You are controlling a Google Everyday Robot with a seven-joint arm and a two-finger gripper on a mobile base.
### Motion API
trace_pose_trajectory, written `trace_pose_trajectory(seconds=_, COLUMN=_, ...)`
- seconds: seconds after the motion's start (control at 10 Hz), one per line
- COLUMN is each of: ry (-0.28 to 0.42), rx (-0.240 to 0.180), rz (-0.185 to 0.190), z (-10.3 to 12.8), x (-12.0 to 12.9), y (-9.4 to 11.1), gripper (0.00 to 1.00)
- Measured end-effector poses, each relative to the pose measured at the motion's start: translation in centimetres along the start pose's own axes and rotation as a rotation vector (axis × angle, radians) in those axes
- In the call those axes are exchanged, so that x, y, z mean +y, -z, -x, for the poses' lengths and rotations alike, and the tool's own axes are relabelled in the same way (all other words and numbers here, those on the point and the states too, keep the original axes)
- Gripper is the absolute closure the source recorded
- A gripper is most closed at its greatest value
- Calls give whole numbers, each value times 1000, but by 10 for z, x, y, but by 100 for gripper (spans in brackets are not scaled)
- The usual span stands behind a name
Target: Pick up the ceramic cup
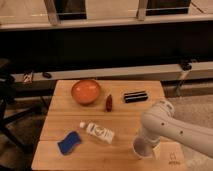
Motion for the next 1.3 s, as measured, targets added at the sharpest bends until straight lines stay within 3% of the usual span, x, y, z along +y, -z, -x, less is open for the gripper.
trace_pose_trajectory(seconds=0.5, ry=15, rx=-16, rz=-22, z=9, x=-1, y=2, gripper=20)
trace_pose_trajectory(seconds=1.0, ry=18, rx=-27, rz=-67, z=13, x=2, y=22, gripper=20)
trace_pose_trajectory(seconds=1.3, ry=14, rx=-26, rz=-70, z=11, x=1, y=24, gripper=20)
